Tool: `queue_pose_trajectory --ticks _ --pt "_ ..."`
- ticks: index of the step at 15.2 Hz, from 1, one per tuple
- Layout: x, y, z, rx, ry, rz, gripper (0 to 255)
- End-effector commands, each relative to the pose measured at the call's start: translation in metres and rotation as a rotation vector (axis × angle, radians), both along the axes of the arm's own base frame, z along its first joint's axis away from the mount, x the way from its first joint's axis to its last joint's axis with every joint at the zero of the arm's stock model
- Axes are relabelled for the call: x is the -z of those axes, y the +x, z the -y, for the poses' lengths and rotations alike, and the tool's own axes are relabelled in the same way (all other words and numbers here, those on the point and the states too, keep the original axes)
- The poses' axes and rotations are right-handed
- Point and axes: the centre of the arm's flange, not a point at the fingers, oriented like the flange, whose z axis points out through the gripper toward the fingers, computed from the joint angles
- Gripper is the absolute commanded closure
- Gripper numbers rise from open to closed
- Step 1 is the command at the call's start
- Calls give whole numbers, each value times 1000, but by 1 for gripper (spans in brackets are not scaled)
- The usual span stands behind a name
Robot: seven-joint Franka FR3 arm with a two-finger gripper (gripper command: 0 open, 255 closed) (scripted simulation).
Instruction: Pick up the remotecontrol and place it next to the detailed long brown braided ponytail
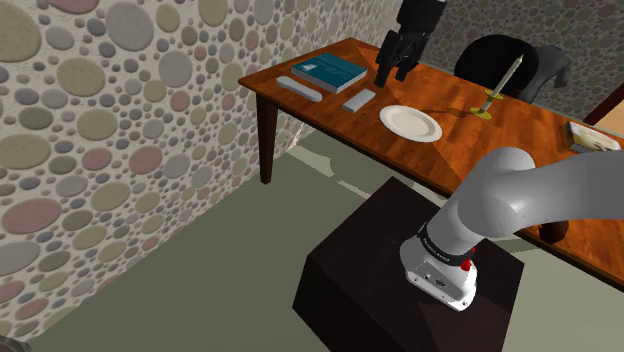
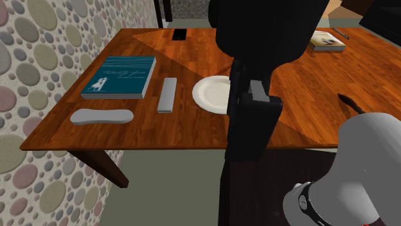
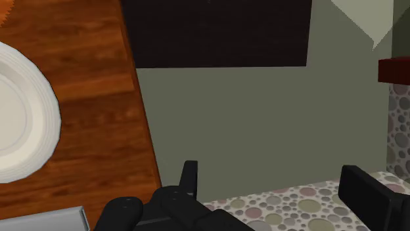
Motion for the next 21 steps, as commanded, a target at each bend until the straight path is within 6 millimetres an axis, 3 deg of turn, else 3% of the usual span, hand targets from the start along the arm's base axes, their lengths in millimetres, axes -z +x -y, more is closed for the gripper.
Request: queue_pose_trajectory --ticks 1,11,21 --pt "0 0 0 0 0 0 0" --pt "58 102 54 313 -21 -18 0" --pt "116 181 138 627 -43 -36 0"
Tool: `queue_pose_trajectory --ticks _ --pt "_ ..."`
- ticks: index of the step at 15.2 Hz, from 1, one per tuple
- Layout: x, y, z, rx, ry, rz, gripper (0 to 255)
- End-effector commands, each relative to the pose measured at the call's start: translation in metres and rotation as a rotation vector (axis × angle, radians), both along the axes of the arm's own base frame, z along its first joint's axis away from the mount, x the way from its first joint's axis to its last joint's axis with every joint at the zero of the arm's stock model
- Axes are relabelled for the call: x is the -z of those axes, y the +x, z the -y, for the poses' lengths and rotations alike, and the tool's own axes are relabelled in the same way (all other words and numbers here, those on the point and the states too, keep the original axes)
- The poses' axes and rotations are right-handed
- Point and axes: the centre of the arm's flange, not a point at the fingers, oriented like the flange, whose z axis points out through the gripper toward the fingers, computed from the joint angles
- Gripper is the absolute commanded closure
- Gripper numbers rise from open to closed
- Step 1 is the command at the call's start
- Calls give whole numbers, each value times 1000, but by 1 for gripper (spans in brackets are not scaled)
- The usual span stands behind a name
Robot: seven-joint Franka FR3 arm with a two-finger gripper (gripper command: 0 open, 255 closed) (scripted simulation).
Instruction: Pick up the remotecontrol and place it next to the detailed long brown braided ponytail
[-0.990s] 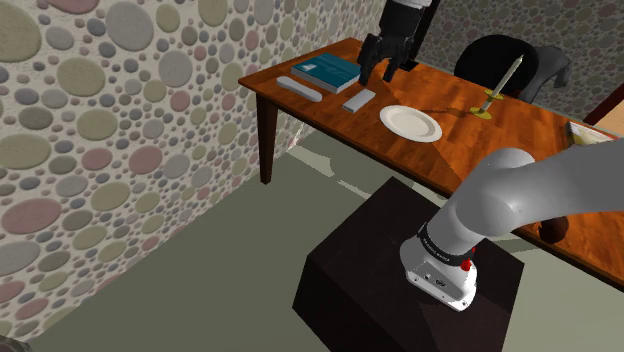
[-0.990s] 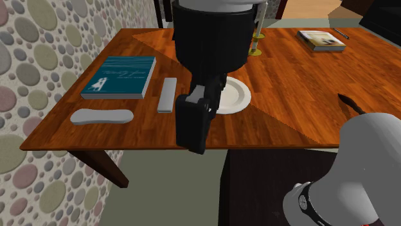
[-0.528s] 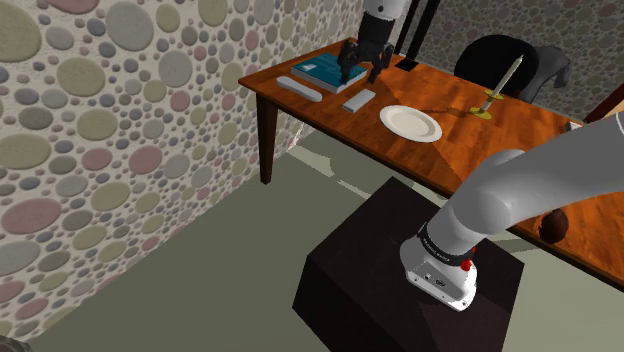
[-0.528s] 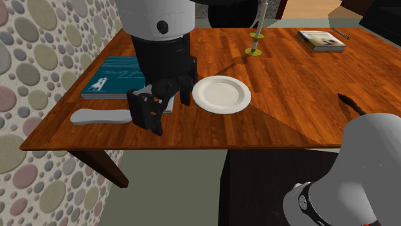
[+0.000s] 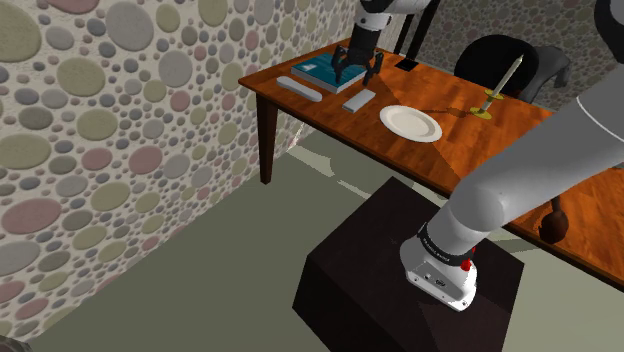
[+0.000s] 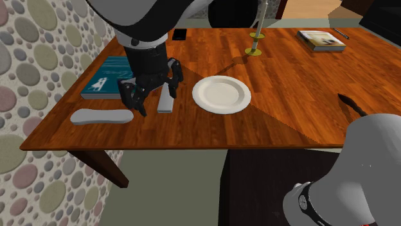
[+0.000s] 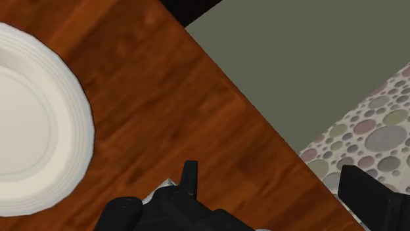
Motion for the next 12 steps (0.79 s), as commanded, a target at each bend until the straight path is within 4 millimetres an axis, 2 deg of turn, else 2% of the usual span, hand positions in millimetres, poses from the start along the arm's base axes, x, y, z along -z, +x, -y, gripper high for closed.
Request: queue_pose_trajectory --ticks 1,7,12 --pt "10 12 19 65 -5 -3 0" --pt "45 44 81 253 -18 -14 0" --pt "73 60 137 410 -28 -23 0"
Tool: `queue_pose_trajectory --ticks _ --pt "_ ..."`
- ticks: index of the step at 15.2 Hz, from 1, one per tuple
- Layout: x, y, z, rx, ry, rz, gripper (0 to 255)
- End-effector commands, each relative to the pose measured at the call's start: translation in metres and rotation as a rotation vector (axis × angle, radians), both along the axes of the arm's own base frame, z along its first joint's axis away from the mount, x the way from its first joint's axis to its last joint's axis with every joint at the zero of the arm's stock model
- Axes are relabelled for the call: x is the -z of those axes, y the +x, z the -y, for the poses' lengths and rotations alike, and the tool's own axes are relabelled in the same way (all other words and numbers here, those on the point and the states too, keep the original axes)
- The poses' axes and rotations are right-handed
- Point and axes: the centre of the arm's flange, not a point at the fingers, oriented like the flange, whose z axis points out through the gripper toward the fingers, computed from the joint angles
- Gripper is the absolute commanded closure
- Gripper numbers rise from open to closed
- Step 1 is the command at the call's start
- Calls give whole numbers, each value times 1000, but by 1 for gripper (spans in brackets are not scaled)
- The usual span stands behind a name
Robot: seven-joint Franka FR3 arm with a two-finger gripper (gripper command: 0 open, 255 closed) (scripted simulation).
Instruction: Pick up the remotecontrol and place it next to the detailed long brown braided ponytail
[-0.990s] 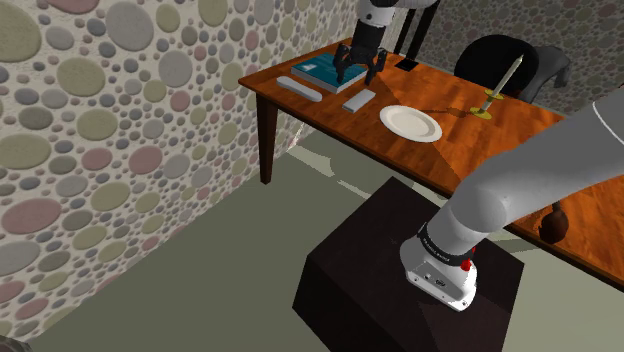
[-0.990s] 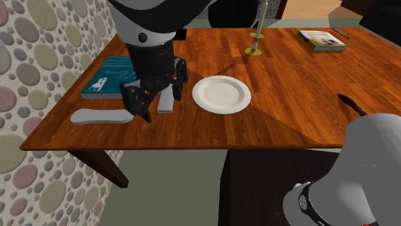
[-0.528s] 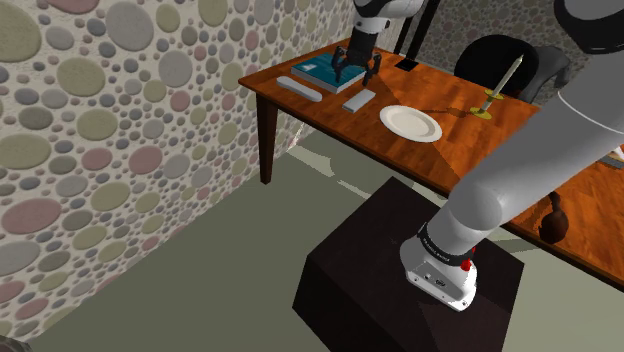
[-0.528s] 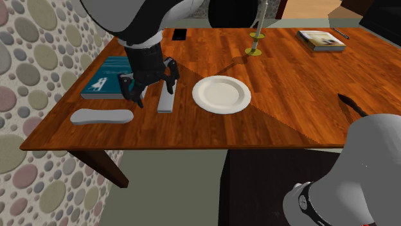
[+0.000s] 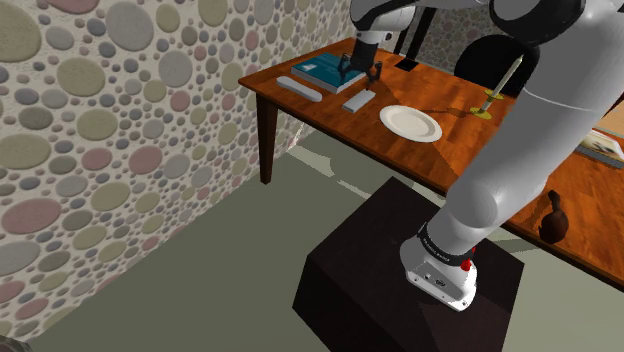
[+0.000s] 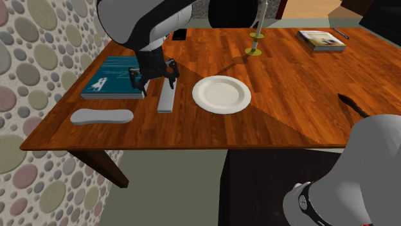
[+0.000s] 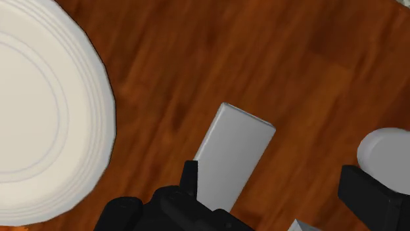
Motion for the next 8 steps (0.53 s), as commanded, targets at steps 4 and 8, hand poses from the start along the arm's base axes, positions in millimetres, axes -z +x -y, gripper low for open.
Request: queue_pose_trajectory --ticks 4,8 --pt "27 8 58 159 -11 -9 0" --pt "46 9 87 236 -16 -14 0"
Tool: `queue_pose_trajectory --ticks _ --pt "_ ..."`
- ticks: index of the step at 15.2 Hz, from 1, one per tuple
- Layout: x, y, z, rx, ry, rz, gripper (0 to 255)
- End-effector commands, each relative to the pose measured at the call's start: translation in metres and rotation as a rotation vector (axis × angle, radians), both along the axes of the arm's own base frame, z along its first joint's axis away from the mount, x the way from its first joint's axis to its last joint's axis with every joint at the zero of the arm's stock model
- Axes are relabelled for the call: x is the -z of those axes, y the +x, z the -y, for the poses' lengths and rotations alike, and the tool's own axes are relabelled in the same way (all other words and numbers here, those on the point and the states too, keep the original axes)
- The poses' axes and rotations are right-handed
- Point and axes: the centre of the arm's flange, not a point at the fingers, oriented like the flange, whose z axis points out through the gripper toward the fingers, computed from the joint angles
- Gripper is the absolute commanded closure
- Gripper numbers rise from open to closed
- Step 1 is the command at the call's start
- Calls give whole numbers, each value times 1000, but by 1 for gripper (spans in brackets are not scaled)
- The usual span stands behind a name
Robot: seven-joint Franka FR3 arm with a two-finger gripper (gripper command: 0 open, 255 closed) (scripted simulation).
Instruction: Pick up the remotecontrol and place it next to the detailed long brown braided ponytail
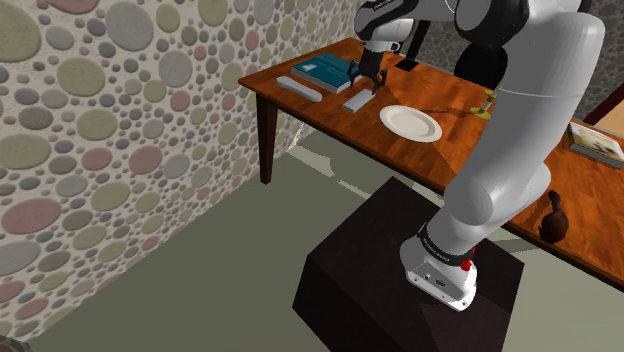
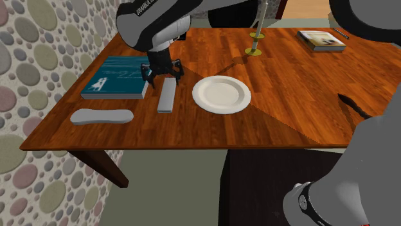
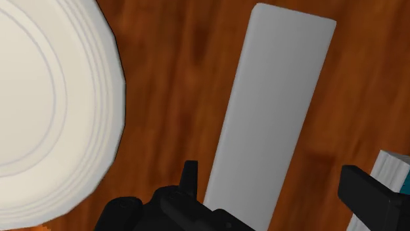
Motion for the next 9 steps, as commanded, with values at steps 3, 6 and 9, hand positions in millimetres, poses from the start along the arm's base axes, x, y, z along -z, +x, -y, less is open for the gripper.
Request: queue_pose_trajectory --ticks 3,6,9 --pt "20 -1 5 12 -1 0 0" --pt "36 -1 6 12 -1 0 0" --pt "39 -1 6 12 -1 0 0"
